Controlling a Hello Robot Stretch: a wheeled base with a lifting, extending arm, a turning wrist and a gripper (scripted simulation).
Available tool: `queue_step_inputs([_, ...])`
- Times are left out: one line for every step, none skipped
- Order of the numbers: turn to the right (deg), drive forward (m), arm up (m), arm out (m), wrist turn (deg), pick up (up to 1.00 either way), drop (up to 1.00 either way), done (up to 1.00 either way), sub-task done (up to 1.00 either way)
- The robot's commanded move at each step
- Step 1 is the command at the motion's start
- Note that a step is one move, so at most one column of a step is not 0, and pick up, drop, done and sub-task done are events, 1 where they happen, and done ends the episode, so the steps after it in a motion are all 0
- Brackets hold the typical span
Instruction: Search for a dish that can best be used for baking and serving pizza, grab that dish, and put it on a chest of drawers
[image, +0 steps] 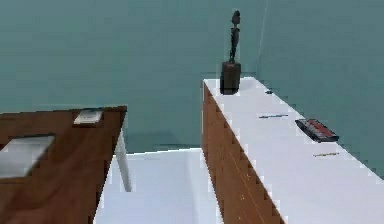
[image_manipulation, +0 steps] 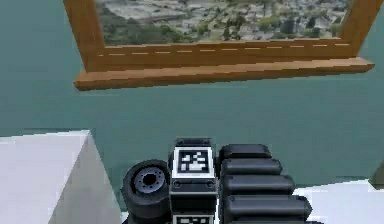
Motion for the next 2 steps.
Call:
queue_step_inputs([18.0,0.0,0.0,0.0,0.0,0.0,0.0,0.0,0.0])
queue_step_inputs([-18.0,0.0,0.0,0.0,0.0,0.0,0.0,0.0,0.0])
